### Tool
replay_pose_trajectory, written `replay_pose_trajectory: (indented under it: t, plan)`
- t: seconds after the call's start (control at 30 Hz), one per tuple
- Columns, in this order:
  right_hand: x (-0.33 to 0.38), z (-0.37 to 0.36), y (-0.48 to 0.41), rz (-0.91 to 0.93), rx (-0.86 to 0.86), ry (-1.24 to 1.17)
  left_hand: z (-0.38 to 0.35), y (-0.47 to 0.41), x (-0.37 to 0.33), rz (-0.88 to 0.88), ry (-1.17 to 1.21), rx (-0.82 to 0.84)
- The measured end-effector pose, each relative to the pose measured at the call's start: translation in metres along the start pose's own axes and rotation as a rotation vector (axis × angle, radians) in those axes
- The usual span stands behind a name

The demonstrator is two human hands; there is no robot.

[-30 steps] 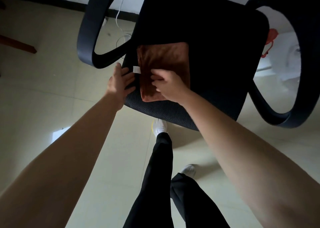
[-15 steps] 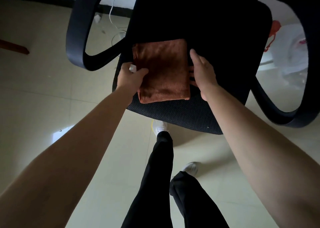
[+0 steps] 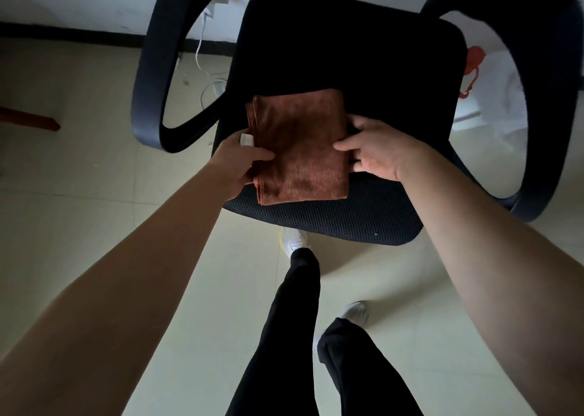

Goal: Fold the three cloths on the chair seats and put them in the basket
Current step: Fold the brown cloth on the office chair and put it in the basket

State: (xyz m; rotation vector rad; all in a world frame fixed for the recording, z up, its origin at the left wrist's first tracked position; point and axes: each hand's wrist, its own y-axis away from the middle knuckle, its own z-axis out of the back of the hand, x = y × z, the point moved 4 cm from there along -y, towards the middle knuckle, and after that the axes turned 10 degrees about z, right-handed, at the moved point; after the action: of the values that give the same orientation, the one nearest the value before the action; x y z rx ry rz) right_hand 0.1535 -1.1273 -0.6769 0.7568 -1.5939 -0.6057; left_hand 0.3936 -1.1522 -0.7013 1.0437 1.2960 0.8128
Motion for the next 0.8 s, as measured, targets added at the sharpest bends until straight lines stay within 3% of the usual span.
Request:
replay_pose_trajectory:
  t: [0.23,0.43,0.8]
  plan:
    - [0.02,0.027,0.073,0.092,-0.027,-0.007,-0.041,0.059,-0.026,-0.086,-0.109,0.15]
    - [0.031,0.064,0.184,0.213,-0.094,-0.062,-0.102,0.163,-0.045,-0.258,-0.311,0.227]
    - [-0.038,0.138,0.519,0.494,-0.271,-0.134,-0.282,0.411,0.052,-0.455,-0.574,0.408]
